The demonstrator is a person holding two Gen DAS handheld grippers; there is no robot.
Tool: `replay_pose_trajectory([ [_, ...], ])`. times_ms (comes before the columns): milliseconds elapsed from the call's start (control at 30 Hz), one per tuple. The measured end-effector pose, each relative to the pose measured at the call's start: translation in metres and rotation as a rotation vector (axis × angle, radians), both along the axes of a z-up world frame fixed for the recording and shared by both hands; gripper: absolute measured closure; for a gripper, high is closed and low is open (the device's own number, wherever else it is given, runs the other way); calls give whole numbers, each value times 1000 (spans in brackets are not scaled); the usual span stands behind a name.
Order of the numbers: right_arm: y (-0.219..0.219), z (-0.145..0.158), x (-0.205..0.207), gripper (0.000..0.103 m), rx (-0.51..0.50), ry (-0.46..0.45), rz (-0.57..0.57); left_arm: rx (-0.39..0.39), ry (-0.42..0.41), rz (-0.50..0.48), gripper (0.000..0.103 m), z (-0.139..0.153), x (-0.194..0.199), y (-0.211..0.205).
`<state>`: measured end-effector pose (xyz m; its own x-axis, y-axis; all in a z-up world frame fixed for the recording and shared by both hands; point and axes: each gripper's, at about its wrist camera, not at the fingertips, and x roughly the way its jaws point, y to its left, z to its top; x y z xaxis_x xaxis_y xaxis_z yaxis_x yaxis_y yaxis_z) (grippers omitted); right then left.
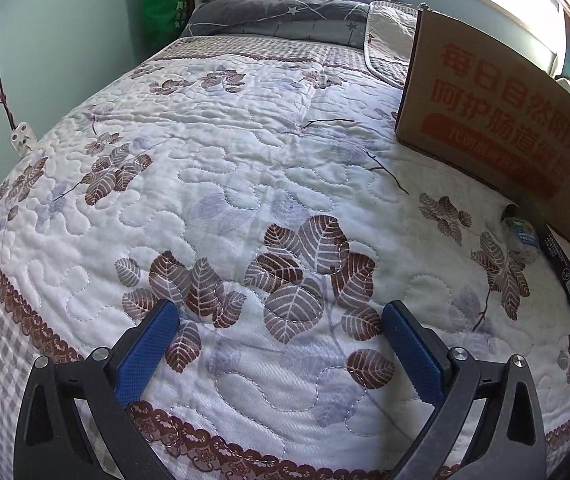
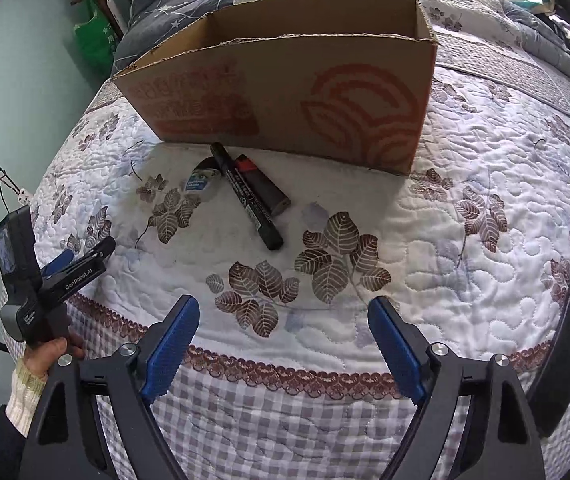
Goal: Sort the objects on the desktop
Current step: 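Grasp the black marker with the right tool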
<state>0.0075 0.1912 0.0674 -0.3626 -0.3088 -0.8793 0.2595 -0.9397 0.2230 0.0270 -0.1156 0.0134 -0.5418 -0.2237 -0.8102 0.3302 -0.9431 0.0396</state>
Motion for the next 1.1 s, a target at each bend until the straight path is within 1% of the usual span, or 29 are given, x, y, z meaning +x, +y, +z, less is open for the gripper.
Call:
replay_pose_trajectory([
  [33, -8, -5, -7, 25, 9, 1, 13, 0, 0, 0, 0, 0, 0, 0],
  [67, -16, -11, -15, 39, 18, -5, 35, -1, 0, 0, 0, 0, 0, 0],
  [100, -24, -17, -22, 47, 24, -18, 57, 0, 0, 0, 0, 0, 0, 0],
  [133, -32, -23, -30, 63, 33, -32, 69, -1, 0, 0, 0, 0, 0, 0],
  [167, -38, -28, -36, 73, 42, -40, 76, 0, 0, 0, 0, 0, 0, 0],
  [200, -45, -30, -42, 74, 56, -34, 82, 0, 0, 0, 0, 0, 0, 0],
  [267, -59, -28, -51, 76, 81, 7, 111, 0, 0, 0, 0, 0, 0, 0],
  [333, -75, -25, -61, 81, 123, 32, 154, -3, -1, 0, 0, -1, -1, 1],
  [400, -89, -22, -70, 82, 151, 48, 188, -3, -1, 1, 0, -1, -1, 1],
  [500, -100, -18, -85, 82, 125, 22, 208, -4, -1, 1, 0, -1, -1, 1],
  [567, -106, -16, -92, 80, 118, 17, 216, -4, -1, 1, 0, -1, -1, 1],
  [700, -119, -27, -102, 80, 184, -9, 278, -4, -1, 1, 0, -1, -1, 1],
  [733, -119, -27, -102, 79, 188, 0, 290, -3, -1, 1, 0, -1, -1, 1],
  [800, -116, -26, -99, 83, 158, -14, 308, -4, 0, 1, 0, -1, -1, 1],
  [833, -115, -27, -94, 94, 131, -34, 327, -4, 0, 1, 0, -1, -1, 1],
  [867, -114, -33, -87, 97, 135, -82, 348, -3, 0, 1, 0, -1, -2, 1],
  [900, -115, -43, -76, 97, 184, -118, 375, -3, -1, 1, 0, -1, -2, 1],
  [933, -115, -42, -61, 97, 216, -47, 413, -4, 1, 1, 0, 0, -1, 1],
  [967, -115, -41, -49, 96, 246, -17, 455, -3, 1, 1, 0, 0, -1, 1],
  [1000, -112, -40, -43, 96, 262, -10, 462, -3, 1, 2, 0, 0, -2, 0],
  [1067, -105, -34, -39, 96, 225, -34, 446, -5, 0, 2, 0, -1, -3, 0],
  [1100, -103, -29, -41, 96, 206, -32, 428, -5, 0, 2, 0, -1, -3, 0],
])
